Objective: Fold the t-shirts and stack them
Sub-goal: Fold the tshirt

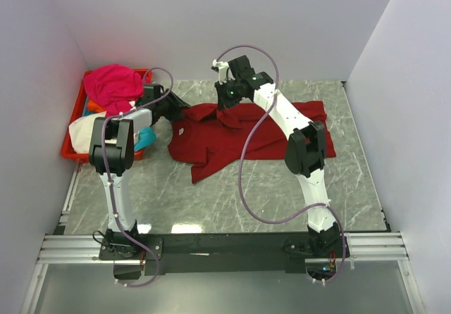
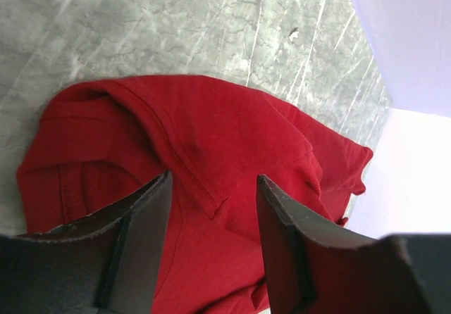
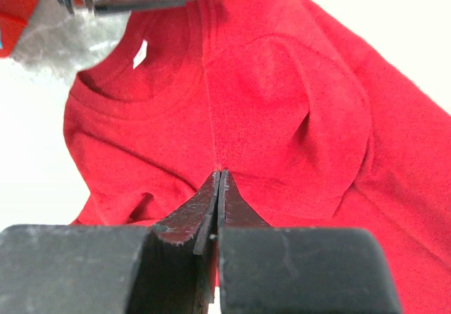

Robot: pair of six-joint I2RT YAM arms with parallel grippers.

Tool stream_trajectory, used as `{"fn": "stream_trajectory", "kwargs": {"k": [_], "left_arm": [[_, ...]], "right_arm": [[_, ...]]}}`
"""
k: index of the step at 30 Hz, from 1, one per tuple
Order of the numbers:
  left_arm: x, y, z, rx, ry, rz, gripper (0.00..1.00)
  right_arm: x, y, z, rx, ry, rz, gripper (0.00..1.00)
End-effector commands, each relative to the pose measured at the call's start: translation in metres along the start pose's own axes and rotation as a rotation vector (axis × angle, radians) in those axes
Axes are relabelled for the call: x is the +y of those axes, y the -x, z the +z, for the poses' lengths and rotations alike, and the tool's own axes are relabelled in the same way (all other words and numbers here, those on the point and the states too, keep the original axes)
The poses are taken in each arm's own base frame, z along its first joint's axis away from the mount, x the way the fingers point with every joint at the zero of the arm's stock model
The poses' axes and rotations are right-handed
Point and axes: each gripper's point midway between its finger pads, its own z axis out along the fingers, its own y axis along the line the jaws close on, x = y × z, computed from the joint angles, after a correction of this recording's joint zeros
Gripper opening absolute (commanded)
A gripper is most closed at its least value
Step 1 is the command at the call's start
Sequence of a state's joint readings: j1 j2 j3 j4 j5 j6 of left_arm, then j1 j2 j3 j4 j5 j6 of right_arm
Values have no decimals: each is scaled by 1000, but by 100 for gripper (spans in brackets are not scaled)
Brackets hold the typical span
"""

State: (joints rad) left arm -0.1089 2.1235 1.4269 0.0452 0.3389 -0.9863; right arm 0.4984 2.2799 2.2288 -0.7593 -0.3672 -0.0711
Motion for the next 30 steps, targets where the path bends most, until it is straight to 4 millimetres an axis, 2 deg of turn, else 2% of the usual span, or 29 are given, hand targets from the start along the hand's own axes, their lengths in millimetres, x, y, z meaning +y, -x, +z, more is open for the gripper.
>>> {"fn": "stream_trajectory", "kwargs": {"k": [1,7,17,22,30], "left_arm": [[-16,3,-2,-6,-56,9,57],[-13,2,2,1,-50,6,58],[-7,-1,7,8,-32,-1,58],[-5,-1,14,10,-28,-11,59],[-14,4,25,1,-50,-34,55]], "right_arm": [[2,51,-36,-156,-12,-8,0],[-2,60,-44,-194,-4,18,0],[-1,64,-44,-206,4,17,0],[0,60,-43,-194,10,21,0],[0,52,-43,-170,14,28,0]]}}
